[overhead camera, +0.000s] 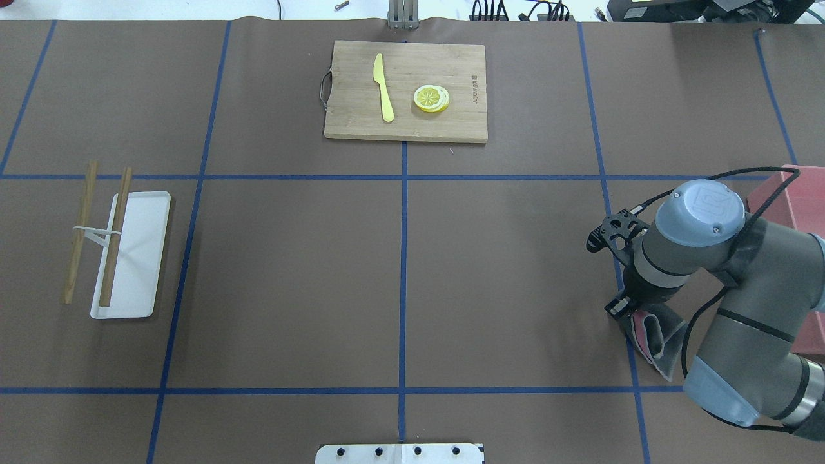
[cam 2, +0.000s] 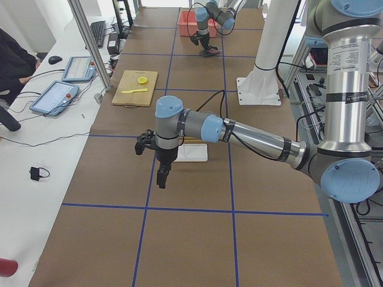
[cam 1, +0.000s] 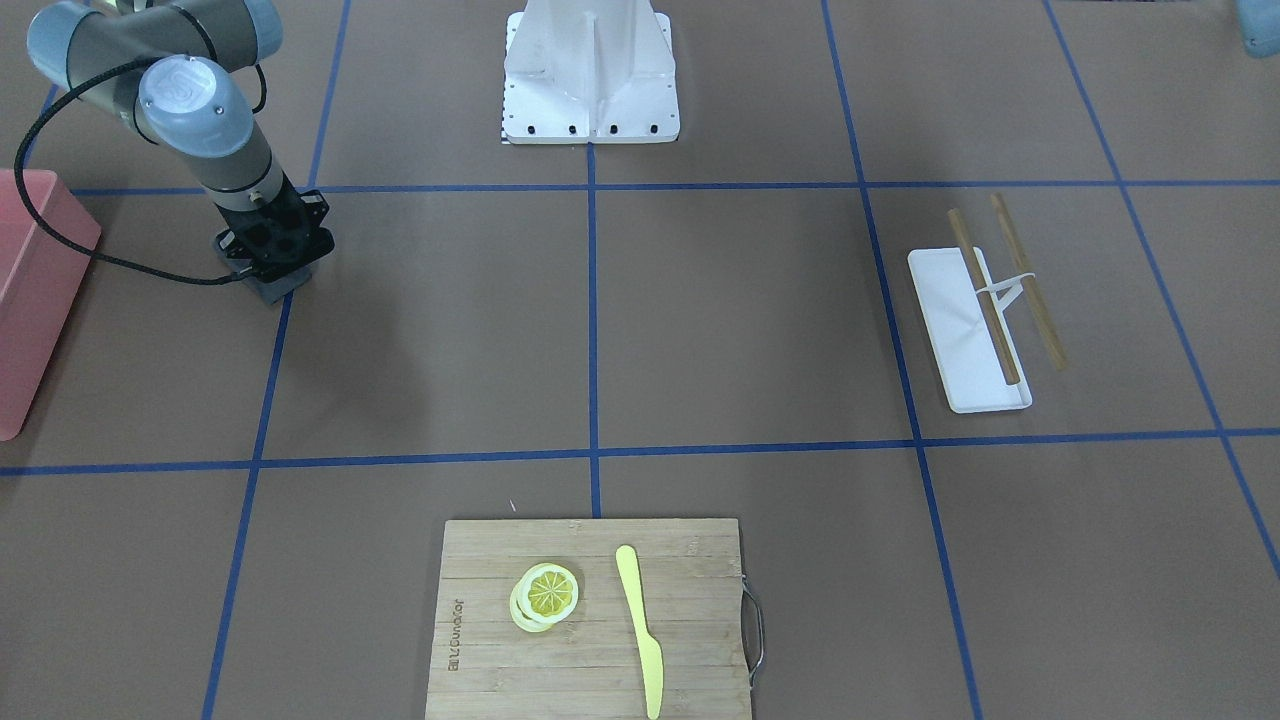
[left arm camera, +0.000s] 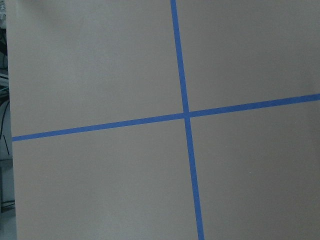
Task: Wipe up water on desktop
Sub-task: 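Wipe the cloth with the right gripper back and forth near the pink bin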
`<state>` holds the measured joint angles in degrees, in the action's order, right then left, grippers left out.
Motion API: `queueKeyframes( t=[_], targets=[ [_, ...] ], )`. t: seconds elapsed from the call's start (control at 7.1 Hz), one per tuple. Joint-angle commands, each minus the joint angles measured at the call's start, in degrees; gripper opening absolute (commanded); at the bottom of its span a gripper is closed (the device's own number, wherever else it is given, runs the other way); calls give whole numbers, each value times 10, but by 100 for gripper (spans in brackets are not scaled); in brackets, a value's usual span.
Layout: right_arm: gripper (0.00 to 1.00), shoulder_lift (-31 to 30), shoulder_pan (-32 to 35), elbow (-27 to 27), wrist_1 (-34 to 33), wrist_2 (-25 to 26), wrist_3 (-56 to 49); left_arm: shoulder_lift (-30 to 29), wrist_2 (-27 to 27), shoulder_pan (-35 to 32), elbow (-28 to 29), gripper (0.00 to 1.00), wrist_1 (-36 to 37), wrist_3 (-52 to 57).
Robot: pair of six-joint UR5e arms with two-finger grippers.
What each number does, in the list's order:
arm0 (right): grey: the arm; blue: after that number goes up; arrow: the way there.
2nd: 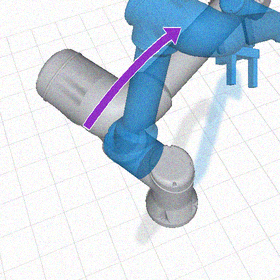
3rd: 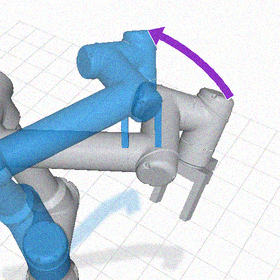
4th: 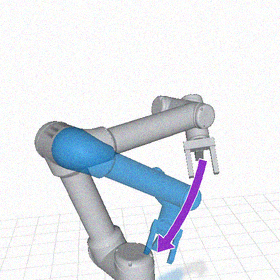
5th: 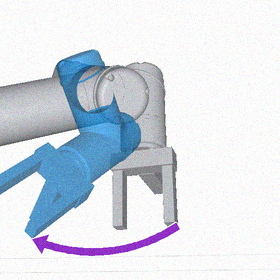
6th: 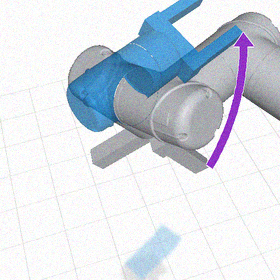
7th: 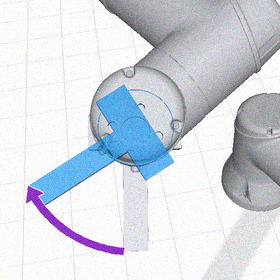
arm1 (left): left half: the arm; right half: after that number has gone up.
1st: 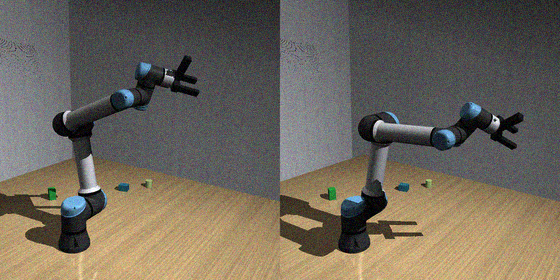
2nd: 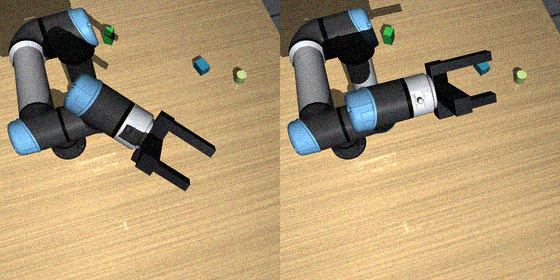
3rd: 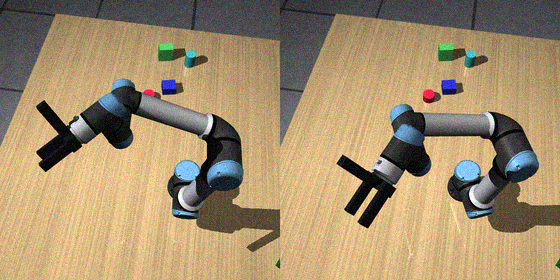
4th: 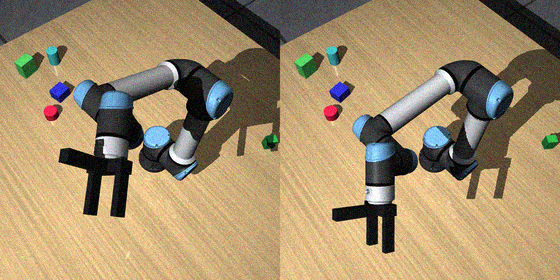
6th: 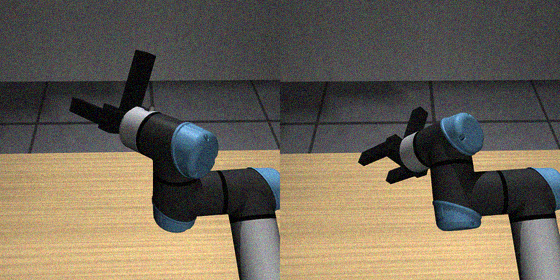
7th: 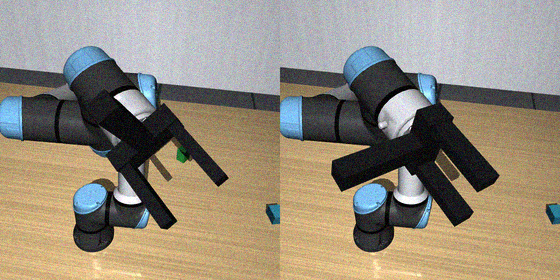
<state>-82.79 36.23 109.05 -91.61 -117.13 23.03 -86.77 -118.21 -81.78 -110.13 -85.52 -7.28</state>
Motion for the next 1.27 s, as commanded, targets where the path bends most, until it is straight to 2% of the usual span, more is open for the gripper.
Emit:
queueKeyframes(
  t=[0.0, 0.28, 0.42, 0.56, 0.7, 0.84, 1.13],
  targets=[
    [0, 42, 90, -102, 1, 1, -128, -1, 0, 0, 1, 98, 0, -1],
    [0, 60, 129, -125, -2, -4, -161, 0, 0, 0, -2, 98, 0, -1],
    [0, 79, 156, -123, -8, -23, -161, 0, 0, 0, 4, 98, 0, -1],
    [0, 81, 181, -116, -8, -65, -162, 0, 0, 0, 5, 98, 0, -1],
    [0, 81, 199, -105, -8, -72, -162, 0, 0, 0, 6, 98, 0, -1],
    [0, 81, 220, -74, -15, -74, -162, 1, 0, 0, 6, 98, 0, -1],
    [0, 124, 276, 31, -147, -79, -162, 5, 0, 0, 2, 98, 0, -1]
  ],
)
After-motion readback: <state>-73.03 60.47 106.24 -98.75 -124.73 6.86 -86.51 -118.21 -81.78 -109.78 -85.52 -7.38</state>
